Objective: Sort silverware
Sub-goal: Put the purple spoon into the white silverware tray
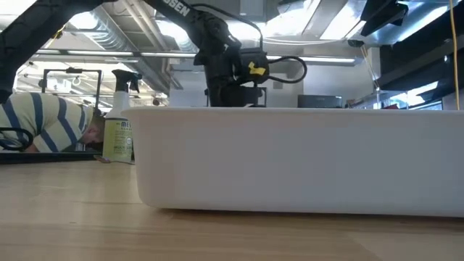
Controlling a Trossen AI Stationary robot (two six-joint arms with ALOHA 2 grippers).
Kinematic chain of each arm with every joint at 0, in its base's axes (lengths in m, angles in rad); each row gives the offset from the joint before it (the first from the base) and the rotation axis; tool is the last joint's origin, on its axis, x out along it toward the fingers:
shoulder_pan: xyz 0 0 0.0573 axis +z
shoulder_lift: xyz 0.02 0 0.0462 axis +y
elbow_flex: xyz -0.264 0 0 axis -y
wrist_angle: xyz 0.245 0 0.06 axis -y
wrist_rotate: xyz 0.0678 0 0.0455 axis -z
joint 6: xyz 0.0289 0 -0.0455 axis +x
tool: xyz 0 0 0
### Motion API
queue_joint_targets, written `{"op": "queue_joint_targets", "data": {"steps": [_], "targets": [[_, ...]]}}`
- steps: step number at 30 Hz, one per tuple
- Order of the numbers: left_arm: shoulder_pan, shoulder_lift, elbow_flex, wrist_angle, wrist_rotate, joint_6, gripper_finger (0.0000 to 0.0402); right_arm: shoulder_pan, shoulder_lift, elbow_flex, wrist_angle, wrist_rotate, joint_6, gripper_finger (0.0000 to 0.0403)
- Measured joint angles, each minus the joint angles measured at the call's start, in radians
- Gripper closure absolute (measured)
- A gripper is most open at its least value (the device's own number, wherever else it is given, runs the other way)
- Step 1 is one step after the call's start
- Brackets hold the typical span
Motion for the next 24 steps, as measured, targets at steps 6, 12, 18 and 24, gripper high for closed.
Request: {"op": "queue_joint_targets", "data": {"steps": [6,12,18,24], "targets": [[-0.003,0.034,0.000,-0.014,0.013,-0.005,0.0293,0.000,0.000,0.000,0.000,-0.014,-0.024,0.0217],[-0.009,0.047,0.001,-0.001,0.010,-0.020,0.0293,0.000,0.000,0.000,-0.001,-0.026,-0.029,0.0217],[-0.008,0.048,0.001,0.003,-0.001,-0.048,0.0308,0.000,0.000,0.000,-0.001,-0.027,-0.028,0.0217],[-0.005,0.049,0.001,0.005,-0.025,-0.124,0.0353,0.000,0.000,0.000,-0.001,-0.027,-0.028,0.0217]]}}
